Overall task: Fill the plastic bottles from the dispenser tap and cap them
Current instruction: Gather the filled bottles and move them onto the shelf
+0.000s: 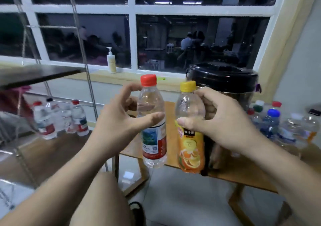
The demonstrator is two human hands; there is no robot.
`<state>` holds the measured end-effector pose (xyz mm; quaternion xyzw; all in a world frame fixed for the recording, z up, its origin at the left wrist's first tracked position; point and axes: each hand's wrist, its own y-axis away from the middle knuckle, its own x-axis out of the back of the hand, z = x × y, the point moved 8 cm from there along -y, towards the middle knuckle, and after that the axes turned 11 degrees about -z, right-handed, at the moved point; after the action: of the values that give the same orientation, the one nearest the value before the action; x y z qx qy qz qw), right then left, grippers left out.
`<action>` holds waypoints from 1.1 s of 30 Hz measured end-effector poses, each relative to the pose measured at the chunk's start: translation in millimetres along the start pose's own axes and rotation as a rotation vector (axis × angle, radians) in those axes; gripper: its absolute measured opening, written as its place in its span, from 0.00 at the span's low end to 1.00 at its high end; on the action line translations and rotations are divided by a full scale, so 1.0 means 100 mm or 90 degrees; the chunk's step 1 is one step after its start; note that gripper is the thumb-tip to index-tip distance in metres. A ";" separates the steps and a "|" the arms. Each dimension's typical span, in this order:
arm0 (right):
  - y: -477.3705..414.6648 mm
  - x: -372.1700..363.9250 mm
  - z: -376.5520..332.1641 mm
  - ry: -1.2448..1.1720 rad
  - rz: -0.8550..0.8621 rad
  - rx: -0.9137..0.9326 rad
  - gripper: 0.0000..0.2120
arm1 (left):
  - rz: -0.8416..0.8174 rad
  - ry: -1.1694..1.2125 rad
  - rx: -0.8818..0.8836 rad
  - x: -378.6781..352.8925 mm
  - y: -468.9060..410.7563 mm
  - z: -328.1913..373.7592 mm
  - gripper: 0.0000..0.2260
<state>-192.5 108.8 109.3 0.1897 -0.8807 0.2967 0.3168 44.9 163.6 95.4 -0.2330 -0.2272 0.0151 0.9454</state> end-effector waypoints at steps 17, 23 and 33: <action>-2.06 -3.32 -0.40 -0.083 -0.218 -0.015 0.35 | 0.334 -0.191 0.276 2.35 0.65 -2.69 0.27; -2.68 -4.14 -0.21 -0.060 -0.265 -0.030 0.34 | 0.443 -0.186 0.345 2.57 0.44 -3.51 0.25; -3.47 -4.99 0.09 -0.010 -0.319 -0.038 0.33 | 0.598 -0.106 0.420 2.92 0.03 -4.50 0.24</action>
<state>347.3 -84.9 -91.7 0.3949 -0.8171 0.1812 0.3788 503.3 10.3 -136.7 0.0000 -0.1564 0.5210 0.8391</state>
